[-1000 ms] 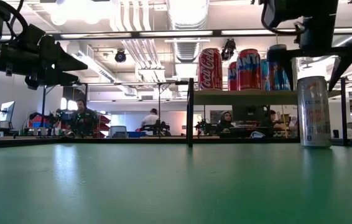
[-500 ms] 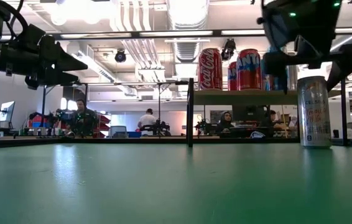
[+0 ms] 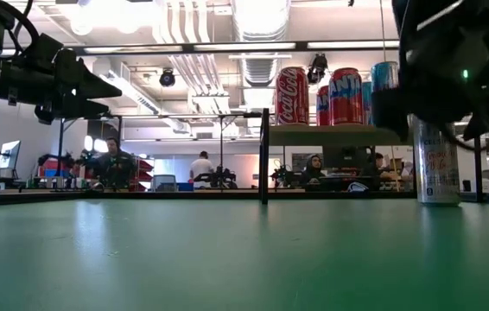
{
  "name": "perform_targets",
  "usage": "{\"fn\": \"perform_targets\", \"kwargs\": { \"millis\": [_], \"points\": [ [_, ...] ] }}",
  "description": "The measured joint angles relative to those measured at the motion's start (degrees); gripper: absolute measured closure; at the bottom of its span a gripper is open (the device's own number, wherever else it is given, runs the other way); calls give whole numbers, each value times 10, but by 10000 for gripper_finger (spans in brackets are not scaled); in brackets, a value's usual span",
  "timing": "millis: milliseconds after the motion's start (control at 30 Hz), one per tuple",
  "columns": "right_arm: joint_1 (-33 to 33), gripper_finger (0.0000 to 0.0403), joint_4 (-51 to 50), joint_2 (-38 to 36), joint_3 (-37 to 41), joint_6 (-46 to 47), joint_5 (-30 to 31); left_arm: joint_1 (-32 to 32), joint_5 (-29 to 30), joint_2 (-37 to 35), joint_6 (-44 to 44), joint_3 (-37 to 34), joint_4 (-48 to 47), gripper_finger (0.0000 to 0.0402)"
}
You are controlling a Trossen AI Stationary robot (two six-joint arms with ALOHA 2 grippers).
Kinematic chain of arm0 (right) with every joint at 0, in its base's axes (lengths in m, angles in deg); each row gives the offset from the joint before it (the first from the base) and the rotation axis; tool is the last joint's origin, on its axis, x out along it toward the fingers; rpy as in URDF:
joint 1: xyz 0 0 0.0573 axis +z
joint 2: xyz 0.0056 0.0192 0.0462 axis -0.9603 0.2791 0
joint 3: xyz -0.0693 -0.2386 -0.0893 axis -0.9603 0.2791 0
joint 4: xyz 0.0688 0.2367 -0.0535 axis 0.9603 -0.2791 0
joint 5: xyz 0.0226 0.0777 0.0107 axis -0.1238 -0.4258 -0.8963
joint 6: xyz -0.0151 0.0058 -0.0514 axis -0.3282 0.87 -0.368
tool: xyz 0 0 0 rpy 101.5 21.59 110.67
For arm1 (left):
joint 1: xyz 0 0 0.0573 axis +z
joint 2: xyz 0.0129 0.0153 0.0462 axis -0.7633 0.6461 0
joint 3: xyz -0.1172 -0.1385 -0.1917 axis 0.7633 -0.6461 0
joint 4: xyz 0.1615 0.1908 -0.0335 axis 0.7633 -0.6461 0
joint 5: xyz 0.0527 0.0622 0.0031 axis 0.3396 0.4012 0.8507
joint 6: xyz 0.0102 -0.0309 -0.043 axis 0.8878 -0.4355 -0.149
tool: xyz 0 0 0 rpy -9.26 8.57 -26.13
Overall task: Place canned beverage on shelf
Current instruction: Put the white yellow soda can on the shelf aligned with the other white yellow soda can
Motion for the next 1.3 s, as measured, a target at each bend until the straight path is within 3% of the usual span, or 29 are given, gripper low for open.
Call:
{"fn": "perform_targets", "kwargs": {
  "millis": [200,533,767,1000,1300],
  "points": [
    [4,3,0,51,0,41,-1,0,0,0,0,0,0,15],
    [-7,10,-1,48,1,66,-4,0,0,0,0,0,0,15],
    [-23,75,-1,48,1,56,1,0,0,0,0,0,0,15],
    [-14,203,-3,46,-1,54,-14,0,0,0,0,0,0,15],
    [15,208,5,-34,-6,51,-57,0,0,0,0,0,0,15]
  ]
}}
